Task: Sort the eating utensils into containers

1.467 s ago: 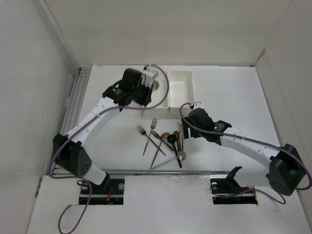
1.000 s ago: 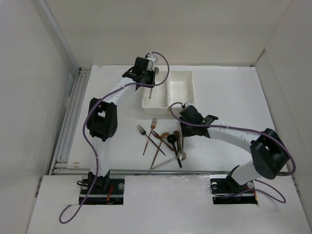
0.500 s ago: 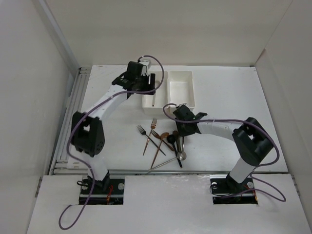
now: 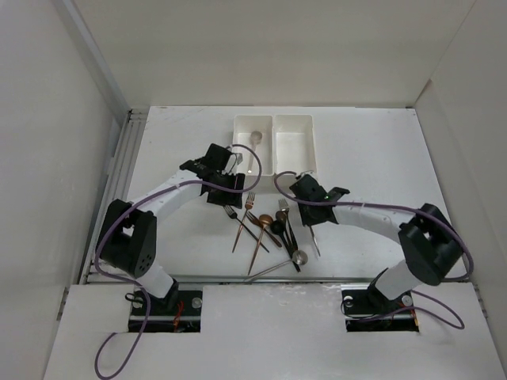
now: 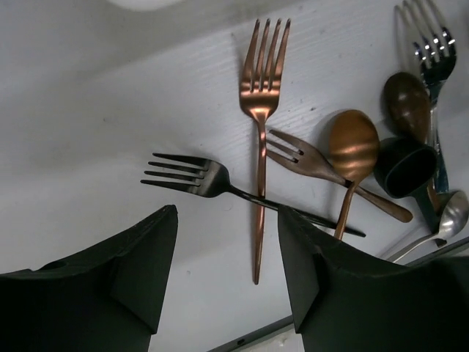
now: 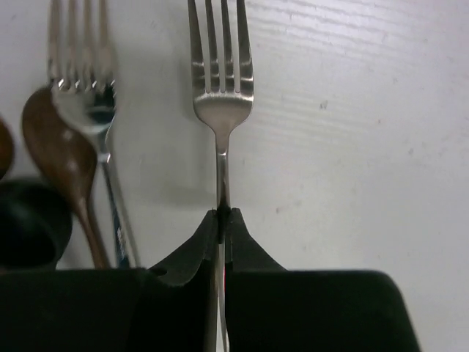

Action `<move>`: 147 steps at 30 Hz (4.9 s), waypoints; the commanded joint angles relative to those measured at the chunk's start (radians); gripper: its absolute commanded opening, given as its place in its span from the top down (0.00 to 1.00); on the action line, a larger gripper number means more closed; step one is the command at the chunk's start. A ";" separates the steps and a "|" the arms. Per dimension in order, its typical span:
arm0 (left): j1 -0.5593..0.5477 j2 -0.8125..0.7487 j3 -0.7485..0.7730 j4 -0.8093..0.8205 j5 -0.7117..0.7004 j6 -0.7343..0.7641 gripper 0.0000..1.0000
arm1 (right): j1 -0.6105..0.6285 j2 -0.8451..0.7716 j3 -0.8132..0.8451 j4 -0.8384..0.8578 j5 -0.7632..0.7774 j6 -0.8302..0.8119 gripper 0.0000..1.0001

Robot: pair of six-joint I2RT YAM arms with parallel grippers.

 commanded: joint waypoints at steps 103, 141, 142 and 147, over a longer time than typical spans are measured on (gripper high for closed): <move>0.227 0.039 0.146 -0.244 -0.048 0.165 1.00 | -0.108 -0.245 0.266 0.114 0.108 -0.251 0.27; -0.109 0.530 0.999 0.129 -0.022 0.111 0.24 | -0.251 -0.322 0.263 0.100 0.125 -0.263 0.25; -0.109 0.476 0.941 0.115 -0.068 0.131 0.27 | -0.236 -0.322 0.263 0.100 0.125 -0.263 0.25; -0.109 0.151 0.418 -0.008 -0.149 0.198 0.37 | -0.163 -0.322 0.263 0.080 0.134 -0.247 0.24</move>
